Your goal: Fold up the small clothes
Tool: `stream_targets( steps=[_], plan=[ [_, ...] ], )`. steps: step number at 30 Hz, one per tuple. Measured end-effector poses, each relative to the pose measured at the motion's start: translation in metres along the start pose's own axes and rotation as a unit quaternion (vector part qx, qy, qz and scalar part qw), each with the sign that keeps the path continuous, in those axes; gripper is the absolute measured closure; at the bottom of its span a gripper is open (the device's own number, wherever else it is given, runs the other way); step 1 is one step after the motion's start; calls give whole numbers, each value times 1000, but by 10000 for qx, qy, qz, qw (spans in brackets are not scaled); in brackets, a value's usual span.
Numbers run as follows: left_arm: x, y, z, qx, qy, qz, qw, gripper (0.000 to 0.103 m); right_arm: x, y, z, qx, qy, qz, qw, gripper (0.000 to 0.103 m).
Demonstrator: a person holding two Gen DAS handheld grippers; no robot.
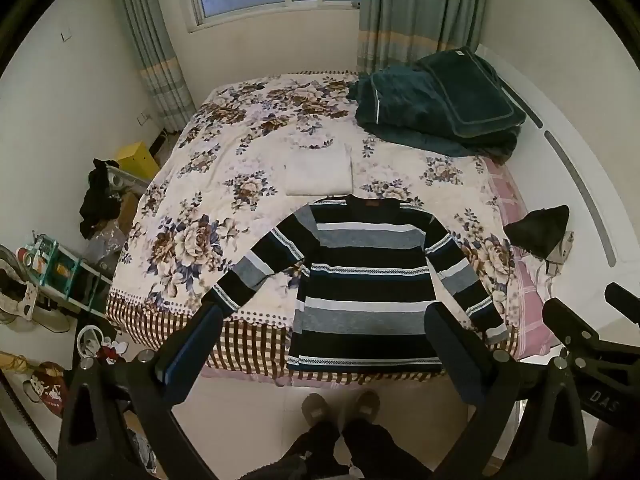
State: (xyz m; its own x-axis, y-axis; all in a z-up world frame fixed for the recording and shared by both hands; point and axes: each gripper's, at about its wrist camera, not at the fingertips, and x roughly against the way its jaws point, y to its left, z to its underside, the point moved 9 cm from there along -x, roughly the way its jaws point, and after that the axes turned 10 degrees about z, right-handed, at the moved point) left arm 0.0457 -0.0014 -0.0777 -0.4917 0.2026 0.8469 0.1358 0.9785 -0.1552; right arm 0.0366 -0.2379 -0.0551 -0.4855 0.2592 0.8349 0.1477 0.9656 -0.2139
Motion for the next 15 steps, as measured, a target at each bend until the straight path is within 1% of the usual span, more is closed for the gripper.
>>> stream_targets(
  steps=[5,6,7,15],
  plan=[
    [0,3,0,-52,-10,-70,10000,0,2,0,-1,-5,21,-10,10000,0],
    [0,2,-6,-43,-17,-76,10000,0,2,0,-1,-4,19,-3,10000,0],
    [0,1,-5,-55,-22,-100,9999,0,3,1,-2,-6,16,0,10000,0],
    [3,0,-7,-72,-24,-114,9999,0,4,1,-4,-7,19,-23,10000,0]
  ],
)
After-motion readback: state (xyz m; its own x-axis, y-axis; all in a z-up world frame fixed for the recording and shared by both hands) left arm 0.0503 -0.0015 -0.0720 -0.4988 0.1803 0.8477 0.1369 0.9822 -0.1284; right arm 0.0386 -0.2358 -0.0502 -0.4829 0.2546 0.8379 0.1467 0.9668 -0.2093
